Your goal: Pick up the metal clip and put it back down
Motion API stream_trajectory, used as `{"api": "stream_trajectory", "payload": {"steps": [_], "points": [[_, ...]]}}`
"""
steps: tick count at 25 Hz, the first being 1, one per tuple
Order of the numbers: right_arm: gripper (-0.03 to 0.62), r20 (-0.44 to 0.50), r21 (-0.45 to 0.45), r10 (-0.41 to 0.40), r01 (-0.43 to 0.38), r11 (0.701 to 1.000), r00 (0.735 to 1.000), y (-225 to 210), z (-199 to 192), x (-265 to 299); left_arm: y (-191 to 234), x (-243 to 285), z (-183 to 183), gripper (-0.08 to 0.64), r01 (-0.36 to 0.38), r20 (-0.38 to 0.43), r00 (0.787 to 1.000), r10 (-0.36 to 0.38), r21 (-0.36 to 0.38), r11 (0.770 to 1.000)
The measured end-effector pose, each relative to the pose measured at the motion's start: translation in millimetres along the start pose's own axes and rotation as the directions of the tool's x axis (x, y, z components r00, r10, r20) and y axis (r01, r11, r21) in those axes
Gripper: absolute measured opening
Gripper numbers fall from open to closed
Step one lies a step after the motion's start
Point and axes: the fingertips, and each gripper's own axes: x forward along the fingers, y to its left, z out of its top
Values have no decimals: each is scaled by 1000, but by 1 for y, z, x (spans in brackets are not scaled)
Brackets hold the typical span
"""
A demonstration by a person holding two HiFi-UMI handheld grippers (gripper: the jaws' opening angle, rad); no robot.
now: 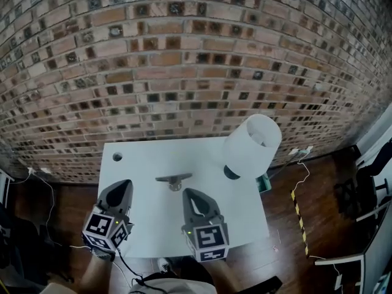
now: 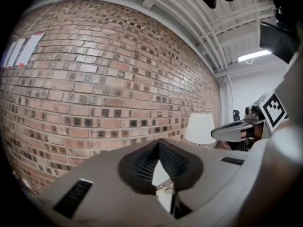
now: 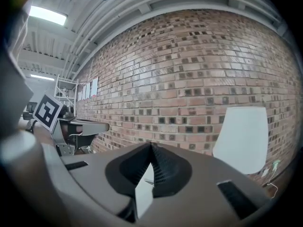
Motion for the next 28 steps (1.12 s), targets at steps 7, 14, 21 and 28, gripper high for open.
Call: {"api": "stream_trajectory", "payload": {"steps": [7,14,21,28], "points": [[-17,26,-22,-9,10,1000,1000,30,13,-34,-22,-32,10,2,56,27,998,-57,31,998],[-16,120,-12,-3,4,1000,993,26,47,-52,-50,-48,31,3,93,91,991,-97,55,994],[-16,133,6,-1,0,1000,991,12,43,-61,-65,-50,32,5,98,107,989,-104,66,993],[-15,161,-16,44,-42,999,986,31,56,-65,-66,-63,39,2,62,117,990,-84,176,982]]}}
